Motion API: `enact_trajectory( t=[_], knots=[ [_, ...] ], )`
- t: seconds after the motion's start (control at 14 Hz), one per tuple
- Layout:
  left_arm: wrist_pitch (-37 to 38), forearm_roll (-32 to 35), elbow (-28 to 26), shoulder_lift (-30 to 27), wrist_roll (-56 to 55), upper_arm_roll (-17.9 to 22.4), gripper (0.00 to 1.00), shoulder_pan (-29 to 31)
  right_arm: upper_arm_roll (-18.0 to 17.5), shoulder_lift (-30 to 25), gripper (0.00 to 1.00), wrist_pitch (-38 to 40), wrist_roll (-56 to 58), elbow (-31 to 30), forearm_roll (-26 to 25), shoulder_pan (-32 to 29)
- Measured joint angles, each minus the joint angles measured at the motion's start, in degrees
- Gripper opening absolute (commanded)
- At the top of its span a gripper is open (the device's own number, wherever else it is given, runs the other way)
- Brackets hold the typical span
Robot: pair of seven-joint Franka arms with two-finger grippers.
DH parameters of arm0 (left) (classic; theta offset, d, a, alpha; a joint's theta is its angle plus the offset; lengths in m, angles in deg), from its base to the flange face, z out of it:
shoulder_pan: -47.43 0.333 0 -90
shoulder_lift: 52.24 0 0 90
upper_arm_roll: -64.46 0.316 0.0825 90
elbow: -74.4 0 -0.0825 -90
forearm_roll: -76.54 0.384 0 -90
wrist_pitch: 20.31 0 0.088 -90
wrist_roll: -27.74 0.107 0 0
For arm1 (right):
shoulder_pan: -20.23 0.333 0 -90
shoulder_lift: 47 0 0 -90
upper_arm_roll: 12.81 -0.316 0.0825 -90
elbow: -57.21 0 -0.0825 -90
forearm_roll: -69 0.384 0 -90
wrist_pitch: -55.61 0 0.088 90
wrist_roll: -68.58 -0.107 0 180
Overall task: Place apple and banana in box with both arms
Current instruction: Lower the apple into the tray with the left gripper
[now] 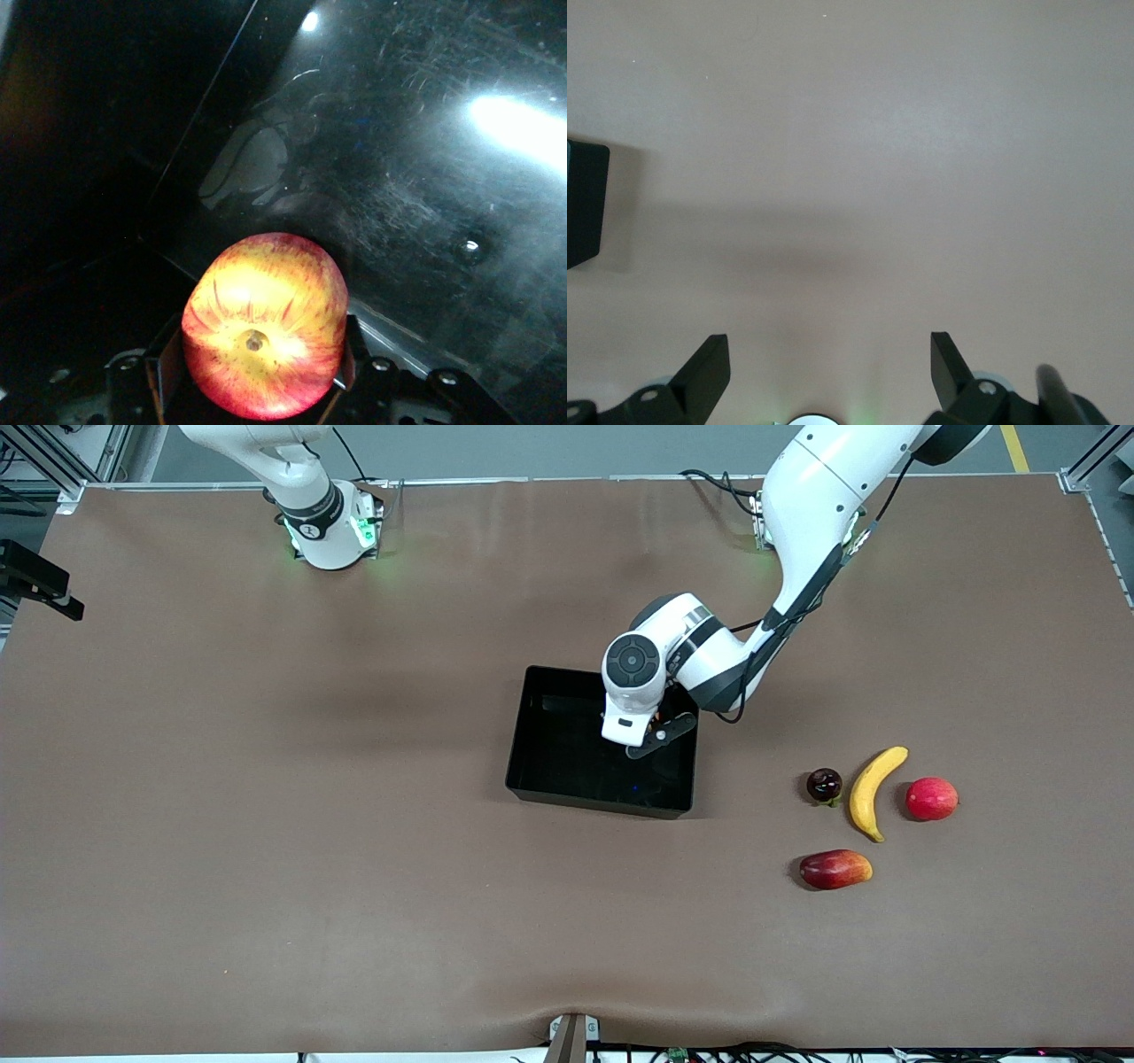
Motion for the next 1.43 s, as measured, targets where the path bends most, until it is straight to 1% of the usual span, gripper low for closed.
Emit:
enact_trajectory(
  t=[1.36,1.43],
  knots=[
    [-0.17,1.07,0.04,0.33,-1.21,0.00,0.00,-1.03,0.02,0.09,1.00,-0.06,0.00,0.00,0.01,0.00],
    [-0.17,1.09,0.04,0.33,-1.22,0.00,0.12,-1.04,0.03,0.09,1.00,-0.06,0.00,0.00,0.01,-0.01]
  ],
)
